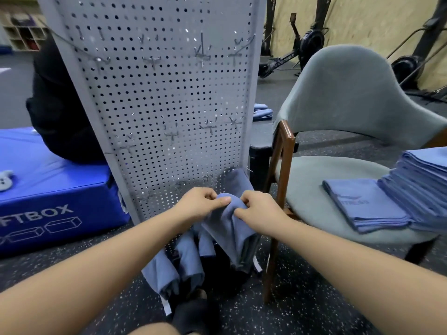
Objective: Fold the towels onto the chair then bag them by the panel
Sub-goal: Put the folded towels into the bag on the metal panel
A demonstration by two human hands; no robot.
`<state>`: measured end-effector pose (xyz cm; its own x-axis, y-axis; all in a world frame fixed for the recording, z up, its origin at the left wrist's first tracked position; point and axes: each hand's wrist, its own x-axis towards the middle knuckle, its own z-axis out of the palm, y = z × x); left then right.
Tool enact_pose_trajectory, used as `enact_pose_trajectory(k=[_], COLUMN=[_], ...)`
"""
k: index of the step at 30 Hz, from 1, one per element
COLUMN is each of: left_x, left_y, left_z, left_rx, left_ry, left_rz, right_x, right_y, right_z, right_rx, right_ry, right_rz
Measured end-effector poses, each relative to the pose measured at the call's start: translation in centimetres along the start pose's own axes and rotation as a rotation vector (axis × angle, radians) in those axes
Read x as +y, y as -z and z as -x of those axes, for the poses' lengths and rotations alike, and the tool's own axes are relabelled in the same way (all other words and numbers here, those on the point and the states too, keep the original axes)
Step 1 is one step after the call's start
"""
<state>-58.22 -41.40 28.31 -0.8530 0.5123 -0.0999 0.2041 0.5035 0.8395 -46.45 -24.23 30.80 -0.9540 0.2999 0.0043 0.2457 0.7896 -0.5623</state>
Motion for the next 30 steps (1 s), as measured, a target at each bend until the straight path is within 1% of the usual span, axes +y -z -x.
enact_pose_trajectory(k=[2, 4, 5, 9, 13, 15, 18, 21, 23, 26, 30], left_x=[-0.9, -1.0, -0.9, 0.3, 1.6, 2.4, 3.9, 4.5, 4.5, 4.0, 3.8], left_y=[0.1, 0.0, 0.1, 1.0, 2.0, 2.4, 3.2, 3.9, 4.3, 5.1, 5.4], left_z=[-0.4, -0.9, -1.3, -3.1, -4.7, -5.5, -6.7, -8.0, -8.6, -9.1, -9.5], left_rx=[0.086, 0.125, 0.113, -0.025, -0.058, -0.035, 0.003, -0.018, -0.047, -0.035, -0.022], left_ry=[-0.018, -0.030, -0.034, 0.006, -0.032, -0.049, -0.066, -0.038, -0.015, -0.023, -0.017], left_rz=[0.006, 0.019, 0.039, 0.139, 0.139, 0.081, -0.098, -0.247, -0.308, -0.349, -0.496], right_x=[-0.1, -0.2, -0.3, -0.8, -1.3, -1.5, -1.6, -2.1, -2.5, -3.0, -4.0], right_y=[-0.9, -1.3, -1.4, -1.2, -0.9, -0.7, -0.5, -0.6, -0.9, -1.4, -2.4], right_z=[-0.7, -1.5, -1.9, -3.8, -5.3, -6.0, -7.0, -7.9, -8.7, -9.8, -10.8], right_rx=[0.016, 0.046, 0.061, 0.093, 0.138, 0.160, 0.179, 0.158, 0.145, 0.145, 0.122], right_ry=[-0.004, -0.017, -0.024, -0.042, -0.039, -0.032, -0.021, -0.023, -0.017, 0.002, 0.019], right_rz=[-0.007, -0.011, -0.014, -0.042, -0.053, -0.061, -0.076, -0.046, -0.022, -0.021, 0.018])
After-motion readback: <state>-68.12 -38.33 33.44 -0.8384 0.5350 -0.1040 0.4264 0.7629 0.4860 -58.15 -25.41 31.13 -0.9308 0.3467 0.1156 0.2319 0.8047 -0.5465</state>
